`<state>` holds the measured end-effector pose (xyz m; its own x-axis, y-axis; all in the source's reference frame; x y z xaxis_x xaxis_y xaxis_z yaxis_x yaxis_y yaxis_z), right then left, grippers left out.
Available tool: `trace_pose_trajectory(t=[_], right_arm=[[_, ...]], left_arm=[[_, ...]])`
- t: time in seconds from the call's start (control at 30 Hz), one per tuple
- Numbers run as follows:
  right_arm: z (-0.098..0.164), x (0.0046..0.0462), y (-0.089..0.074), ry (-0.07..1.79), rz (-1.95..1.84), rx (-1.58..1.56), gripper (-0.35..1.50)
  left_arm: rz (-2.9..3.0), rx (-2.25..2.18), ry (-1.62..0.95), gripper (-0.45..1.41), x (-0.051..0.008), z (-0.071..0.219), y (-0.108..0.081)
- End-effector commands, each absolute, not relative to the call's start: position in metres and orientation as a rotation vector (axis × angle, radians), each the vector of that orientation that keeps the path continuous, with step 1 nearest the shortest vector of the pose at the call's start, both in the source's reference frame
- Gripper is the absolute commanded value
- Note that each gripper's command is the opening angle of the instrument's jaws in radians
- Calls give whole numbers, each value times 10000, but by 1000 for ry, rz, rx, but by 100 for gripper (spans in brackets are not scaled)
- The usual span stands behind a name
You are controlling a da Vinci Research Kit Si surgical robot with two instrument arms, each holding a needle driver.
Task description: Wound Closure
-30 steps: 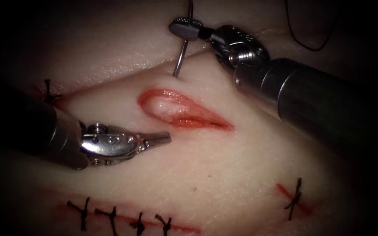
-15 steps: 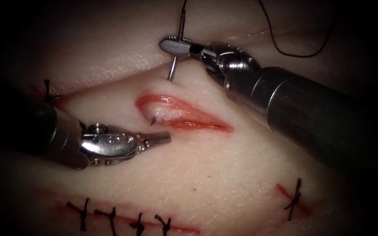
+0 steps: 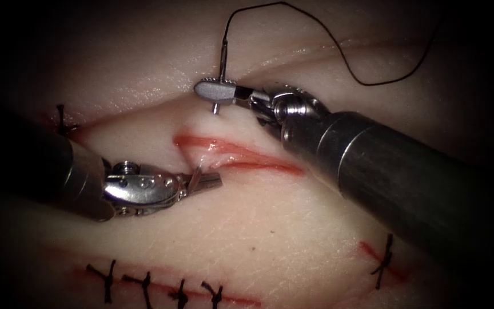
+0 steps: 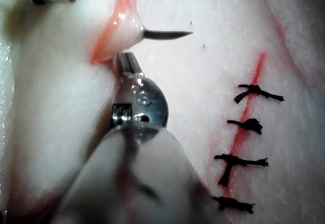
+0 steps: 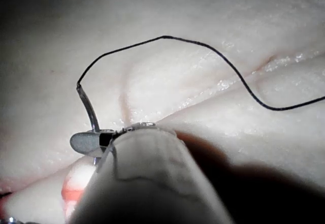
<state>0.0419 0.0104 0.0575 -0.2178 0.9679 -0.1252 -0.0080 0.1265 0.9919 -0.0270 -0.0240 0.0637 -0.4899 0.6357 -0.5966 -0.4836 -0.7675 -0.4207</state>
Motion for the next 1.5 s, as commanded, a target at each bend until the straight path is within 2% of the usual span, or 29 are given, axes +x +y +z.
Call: trace_pose_trajectory(t=[0.03,0.23,0.27,0.33,0.37,0.4,0.47,0.53,0.6,0.83,0.87,0.9,0.93,1.0,1.27,1.5], right_arm=[[583,429,90,1420,1262,1029,-35],[589,430,75,1428,1251,1044,-35],[589,429,77,1441,1239,1022,2],[590,426,84,1463,1227,997,54],[591,421,95,1477,1209,975,94],[591,421,95,1477,1209,975,94],[591,414,107,1492,1179,940,116],[590,408,116,1499,1157,920,126],[590,399,126,1509,1134,903,131],[593,370,147,1522,1079,868,131],[593,367,149,1521,1075,856,131],[594,360,151,1522,1073,860,130],[594,360,151,1522,1073,860,130],[596,355,153,1526,1078,857,128],[608,332,161,1542,1093,843,126],[616,325,156,1551,1095,827,126]], left_arm=[[2248,-1008,-264,-45,-269,642,-248],[2268,-1016,-261,-45,-266,636,-247],[2268,-1015,-262,-45,-266,635,-247],[2278,-1020,-260,-45,-264,632,-248],[2297,-1024,-257,-45,-261,629,-249],[2297,-1024,-257,-45,-261,629,-249],[2313,-1036,-253,-45,-256,625,-251],[2329,-1051,-251,-45,-250,623,-252],[2352,-1070,-231,-45,-244,621,-252],[2479,-1205,-111,-45,-237,622,-247],[2505,-1230,-98,-37,-239,622,-246],[2552,-1269,-80,-20,-242,623,-245],[2552,-1269,-80,-20,-242,623,-245],[2602,-1310,-55,4,-247,623,-243],[2738,-1505,-12,26,-253,627,-233],[2845,-1530,19,29,-246,632,-229]])
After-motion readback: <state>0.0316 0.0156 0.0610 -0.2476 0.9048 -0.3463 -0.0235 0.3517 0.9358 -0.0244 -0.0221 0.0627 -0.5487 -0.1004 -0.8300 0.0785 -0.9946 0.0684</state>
